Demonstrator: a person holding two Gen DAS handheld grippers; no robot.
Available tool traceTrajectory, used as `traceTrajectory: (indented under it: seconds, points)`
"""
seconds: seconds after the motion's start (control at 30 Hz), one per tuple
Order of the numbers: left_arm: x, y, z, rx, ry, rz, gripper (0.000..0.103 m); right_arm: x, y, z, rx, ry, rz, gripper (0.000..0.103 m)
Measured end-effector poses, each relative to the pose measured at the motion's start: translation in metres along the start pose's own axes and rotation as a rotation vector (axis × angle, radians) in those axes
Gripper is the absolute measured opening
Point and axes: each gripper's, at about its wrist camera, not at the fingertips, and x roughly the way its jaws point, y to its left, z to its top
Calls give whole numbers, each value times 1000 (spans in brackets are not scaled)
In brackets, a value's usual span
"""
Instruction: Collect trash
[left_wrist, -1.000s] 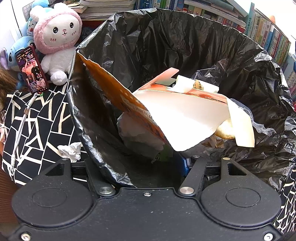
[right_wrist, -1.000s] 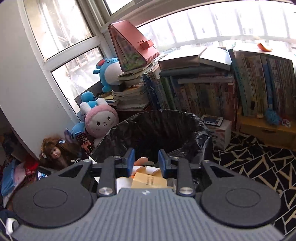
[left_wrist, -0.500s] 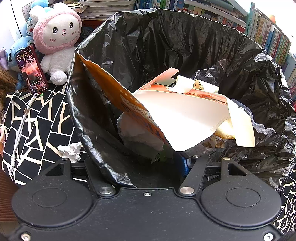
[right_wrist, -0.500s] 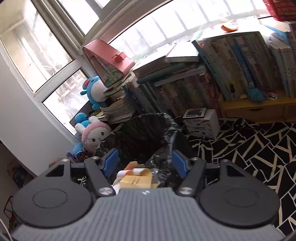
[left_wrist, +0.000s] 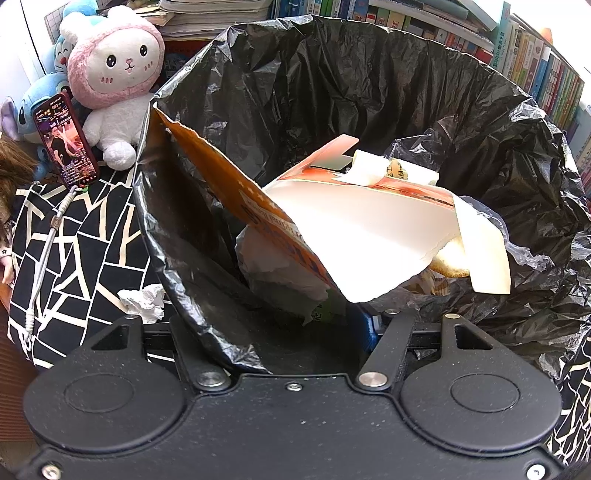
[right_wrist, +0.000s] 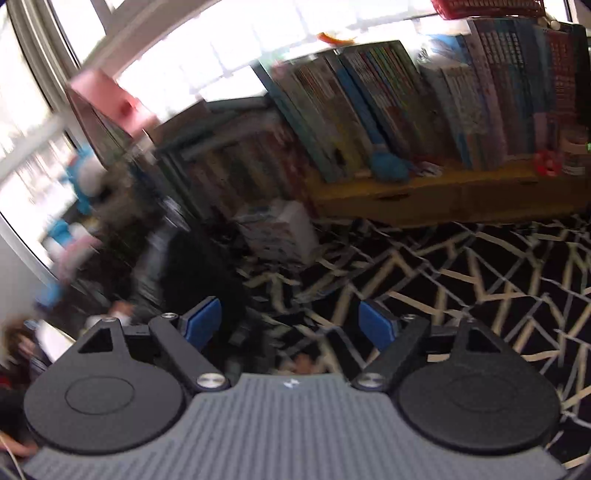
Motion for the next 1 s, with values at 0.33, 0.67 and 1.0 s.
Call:
traceTrajectory:
  seconds: [0.33,0.67,1.0]
  points:
    - [-2,-3,0,11,3,20,63,86,21,-74,-402,106,-110,74]
    - [-1,-4,1,2,-2,36,63,158,42,-90,-543,215,-42,65]
    - [-3,-4,2,-15,-6,41,63,151,40,-85,-460,247,3,24]
